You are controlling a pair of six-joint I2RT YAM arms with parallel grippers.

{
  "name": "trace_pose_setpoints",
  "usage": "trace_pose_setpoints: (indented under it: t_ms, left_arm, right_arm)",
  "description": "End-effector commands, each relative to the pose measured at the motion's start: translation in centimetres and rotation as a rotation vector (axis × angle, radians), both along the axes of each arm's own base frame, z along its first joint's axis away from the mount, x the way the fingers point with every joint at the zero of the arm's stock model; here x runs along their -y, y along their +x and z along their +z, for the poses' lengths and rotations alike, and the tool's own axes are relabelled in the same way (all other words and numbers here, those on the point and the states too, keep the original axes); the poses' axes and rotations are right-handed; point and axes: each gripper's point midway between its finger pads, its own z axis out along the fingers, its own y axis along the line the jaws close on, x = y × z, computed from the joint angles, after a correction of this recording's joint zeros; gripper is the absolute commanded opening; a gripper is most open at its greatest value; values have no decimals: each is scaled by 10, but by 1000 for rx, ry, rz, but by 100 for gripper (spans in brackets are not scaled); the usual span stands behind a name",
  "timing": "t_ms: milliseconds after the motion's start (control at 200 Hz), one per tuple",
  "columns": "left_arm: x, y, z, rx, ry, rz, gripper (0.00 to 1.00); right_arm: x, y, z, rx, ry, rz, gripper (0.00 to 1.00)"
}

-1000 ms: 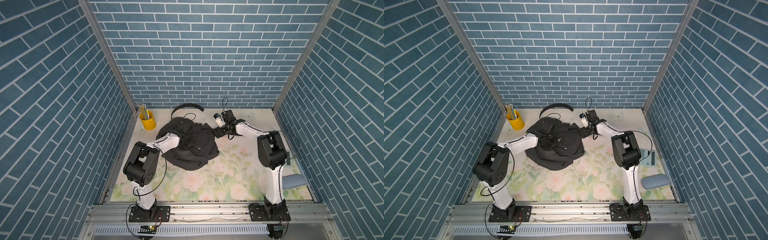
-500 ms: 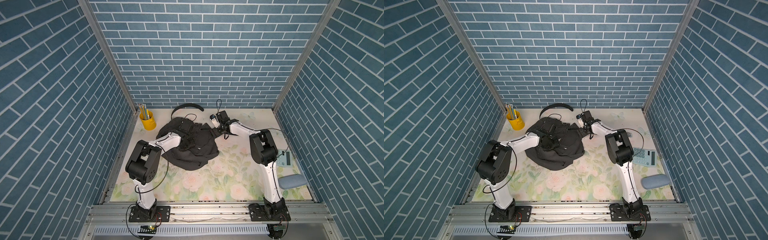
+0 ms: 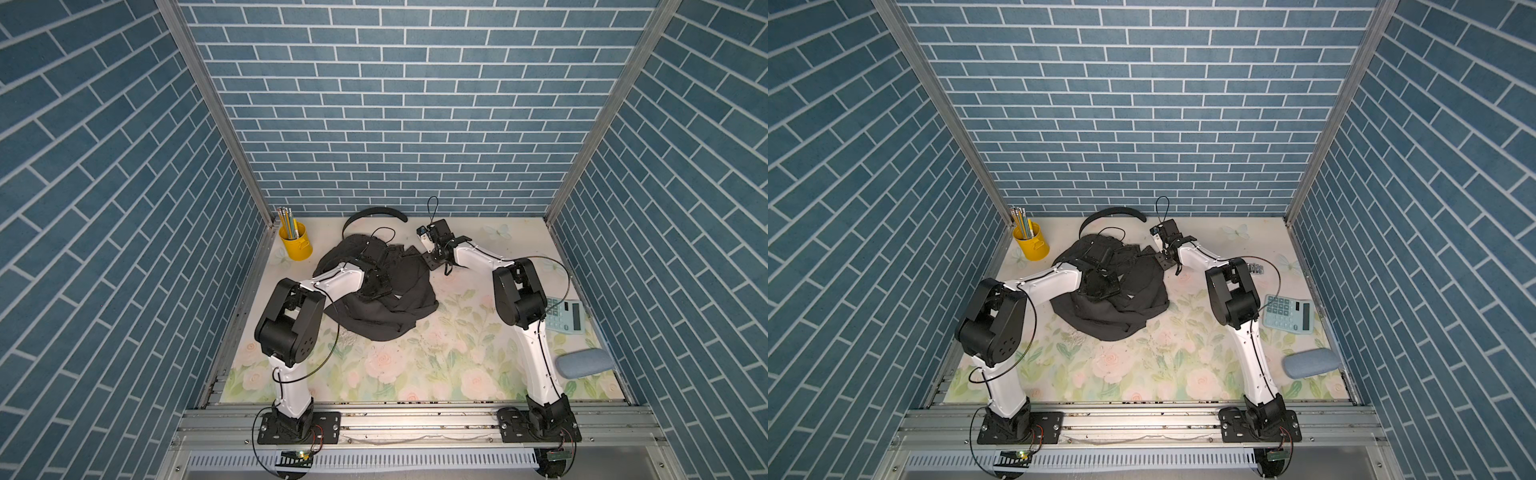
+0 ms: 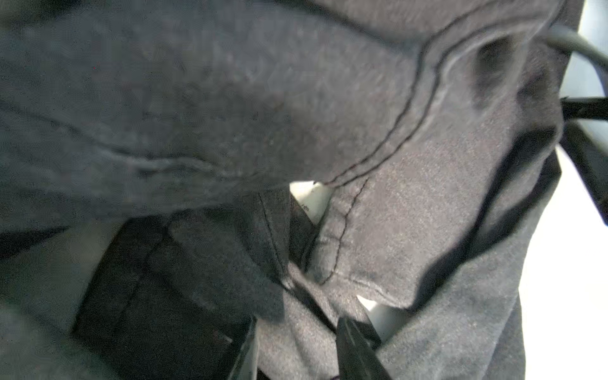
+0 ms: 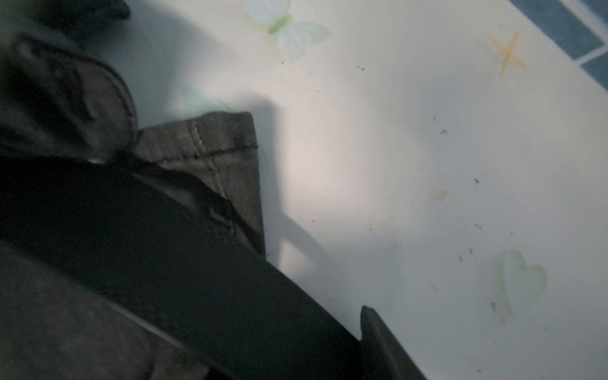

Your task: Remove the belt from the trousers

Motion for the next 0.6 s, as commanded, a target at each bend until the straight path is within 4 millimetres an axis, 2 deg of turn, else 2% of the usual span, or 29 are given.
trace_pose_setpoints:
  t_ms: [0,105,210,350,500,560,595]
  left_arm:
    - [2,1,6,2,11,-21,44]
    - [3,6,11,22,11,-29,44]
    - [7,16,19,69,0,-35,44]
    - [14,42,41,183,3,-61,44]
    - [13,77,64,322,51,-74,45]
    - [9,89,66,352,86,-73,45]
    - [6,94,63,353,110,-68,45]
  right_arm:
    - [9,3,-19,-24,-44,-34,0]
    - [6,1,-13,-33,-22,-22,0]
    - [1,-5,5,-52,27,-7,0]
    - [-4,-19,29,-123,134,-6,0]
    - [-6,-33,55,-166,227,-11,0]
    - [-6,-35,68,-169,263,-18,0]
    - [-7,-37,69,-181,277,-20,0]
